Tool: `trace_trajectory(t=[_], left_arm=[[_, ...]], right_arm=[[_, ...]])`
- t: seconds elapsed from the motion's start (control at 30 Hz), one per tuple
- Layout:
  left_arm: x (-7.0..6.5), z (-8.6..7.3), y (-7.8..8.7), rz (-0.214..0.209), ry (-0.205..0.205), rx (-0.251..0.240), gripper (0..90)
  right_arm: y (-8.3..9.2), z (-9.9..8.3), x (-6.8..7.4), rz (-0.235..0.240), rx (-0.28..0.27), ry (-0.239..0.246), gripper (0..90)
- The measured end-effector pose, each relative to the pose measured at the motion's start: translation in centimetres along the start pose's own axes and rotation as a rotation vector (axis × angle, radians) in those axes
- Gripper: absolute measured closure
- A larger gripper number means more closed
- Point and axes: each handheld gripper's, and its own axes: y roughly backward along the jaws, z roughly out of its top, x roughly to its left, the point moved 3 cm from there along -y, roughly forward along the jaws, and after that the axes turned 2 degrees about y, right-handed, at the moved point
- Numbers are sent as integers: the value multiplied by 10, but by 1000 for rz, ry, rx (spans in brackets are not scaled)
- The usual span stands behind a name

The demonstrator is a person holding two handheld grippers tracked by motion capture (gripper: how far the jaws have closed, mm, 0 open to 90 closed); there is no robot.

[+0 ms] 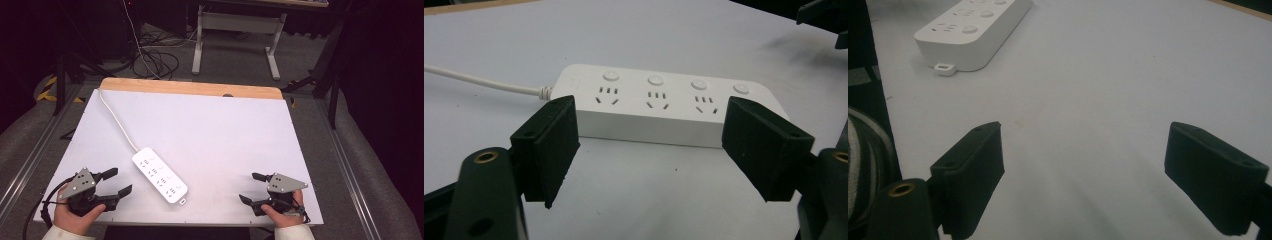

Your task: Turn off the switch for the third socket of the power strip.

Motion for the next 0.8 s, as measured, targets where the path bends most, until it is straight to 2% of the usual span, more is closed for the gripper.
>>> trace_trajectory(t=[0.2,0.37,0.8], left_arm=[[-1,1,0,8,-17,3,251],[0,0,0,25,-39,40,275],[-1,2,2,14,-42,32,330]], right_arm=[[0,-1,0,0,3,-1,178],[-1,-1,0,4,7,-1,183],[-1,-1,0,6,4,-3,189]])
